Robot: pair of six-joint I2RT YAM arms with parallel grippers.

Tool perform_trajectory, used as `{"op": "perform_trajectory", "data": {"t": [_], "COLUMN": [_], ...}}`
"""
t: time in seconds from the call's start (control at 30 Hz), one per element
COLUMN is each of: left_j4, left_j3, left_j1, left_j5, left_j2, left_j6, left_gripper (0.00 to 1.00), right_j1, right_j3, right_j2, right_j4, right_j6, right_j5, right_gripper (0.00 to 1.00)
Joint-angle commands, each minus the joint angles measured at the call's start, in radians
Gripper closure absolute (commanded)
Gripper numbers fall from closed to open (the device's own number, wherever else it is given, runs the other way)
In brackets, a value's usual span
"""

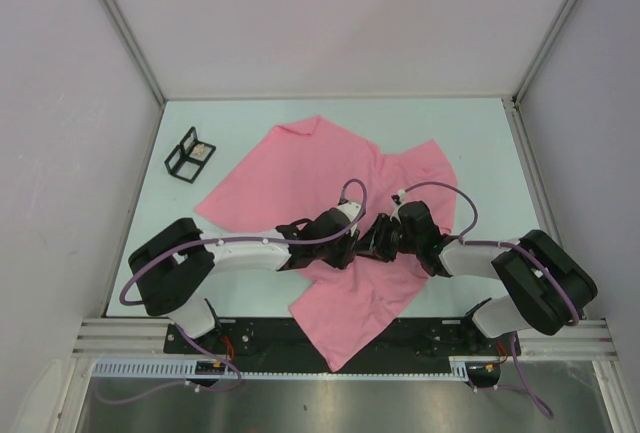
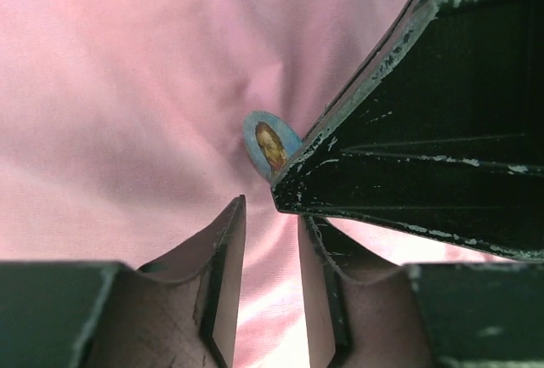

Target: Remove the brooch from the garment

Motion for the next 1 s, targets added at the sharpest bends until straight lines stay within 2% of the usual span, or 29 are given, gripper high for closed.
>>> {"op": "perform_trajectory", "data": {"t": [0.0, 0.13, 0.17, 0.7, 0.9, 0.93, 0.97], "left_j4": [0.081, 0.099, 0.108, 0.132, 0.138, 0.151, 0.156], "left_j3": [0.014, 0.000, -0.009, -0.030, -0.017, -0.017, -0.021], "left_j1": [0.009, 0.007, 0.006, 0.006, 0.042, 0.058, 0.064], "left_j5": [-0.017, 0.008, 0.014, 0.034, 0.025, 0.034, 0.048], "left_j2": [-0.016, -0.027, -0.028, -0.042, -0.019, -0.013, -0.010], "left_j6": [0.018, 0.013, 0.013, -0.022, 0.006, 0.006, 0.004], "left_gripper": [0.63, 0.60, 0.52, 0.49, 0.57, 0.60, 0.67], "right_j1": [0.018, 0.018, 0.018, 0.029, 0.035, 0.035, 0.035], "right_j3": [0.032, 0.031, 0.032, 0.031, 0.031, 0.031, 0.031], "right_j2": [-0.021, -0.024, -0.024, -0.026, -0.019, -0.019, -0.022], "right_j4": [0.017, 0.020, 0.024, 0.040, 0.038, 0.038, 0.033], "right_j6": [0.074, 0.109, 0.115, 0.180, 0.180, 0.181, 0.178], "right_j5": [-0.032, -0.036, -0.038, -0.038, -0.030, -0.029, -0.027], "right_gripper": [0.67, 0.68, 0.68, 0.68, 0.68, 0.69, 0.68]}}
